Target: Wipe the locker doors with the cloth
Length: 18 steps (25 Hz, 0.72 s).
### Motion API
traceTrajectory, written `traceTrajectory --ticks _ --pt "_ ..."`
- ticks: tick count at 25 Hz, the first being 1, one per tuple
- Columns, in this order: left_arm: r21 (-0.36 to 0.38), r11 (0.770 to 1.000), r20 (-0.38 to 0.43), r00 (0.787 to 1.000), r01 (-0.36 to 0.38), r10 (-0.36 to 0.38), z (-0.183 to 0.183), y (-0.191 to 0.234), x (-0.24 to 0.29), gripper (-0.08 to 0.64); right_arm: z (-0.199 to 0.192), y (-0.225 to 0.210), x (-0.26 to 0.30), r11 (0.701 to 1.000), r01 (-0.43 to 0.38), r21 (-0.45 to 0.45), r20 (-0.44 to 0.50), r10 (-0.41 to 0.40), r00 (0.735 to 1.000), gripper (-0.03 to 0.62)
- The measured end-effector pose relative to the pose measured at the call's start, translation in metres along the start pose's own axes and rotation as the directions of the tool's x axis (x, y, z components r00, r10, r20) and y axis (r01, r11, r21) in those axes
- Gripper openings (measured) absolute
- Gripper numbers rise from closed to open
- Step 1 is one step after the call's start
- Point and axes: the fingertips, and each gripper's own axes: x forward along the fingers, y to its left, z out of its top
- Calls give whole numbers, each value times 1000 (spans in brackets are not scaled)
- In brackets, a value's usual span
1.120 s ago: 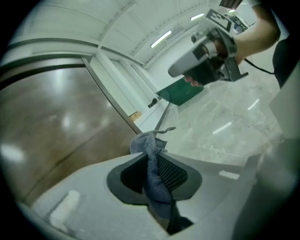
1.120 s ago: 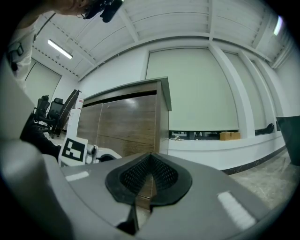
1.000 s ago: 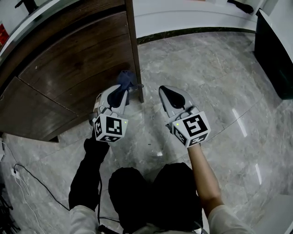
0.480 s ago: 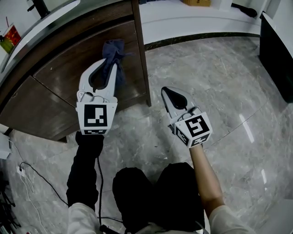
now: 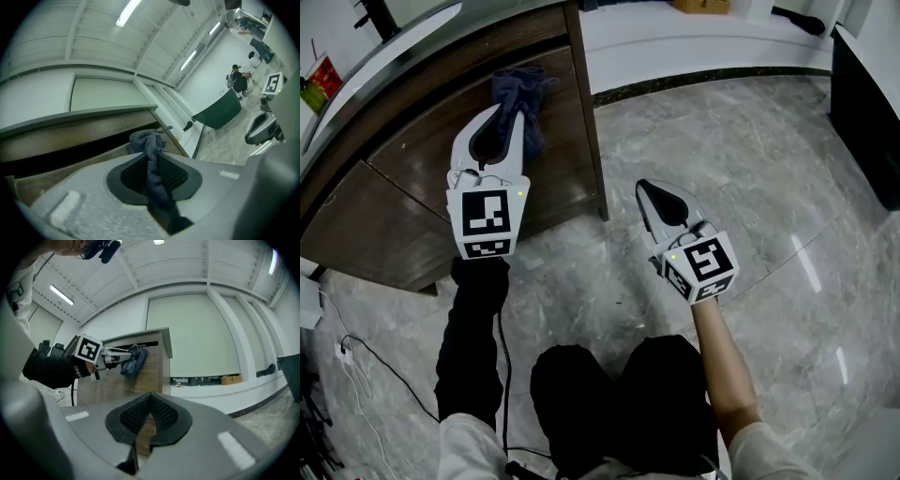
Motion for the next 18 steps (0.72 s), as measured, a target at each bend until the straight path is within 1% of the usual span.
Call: traceTrajectory --ticks 4,9,18 --pt "-12 1000 -48 999 9 -10 -25 -6 1 70 -4 -1 -2 1000 1 3 -7 -1 1000 5" --pt "-14 1000 -66 998 13 -14 -42 -11 0 69 -8 1 -1 1000 -1 4 -14 2 1000 5" --pt "-89 996 -114 993 26 -37 -85 -33 -9 69 -16 6 3 1000 -13 5 -31 13 999 5"
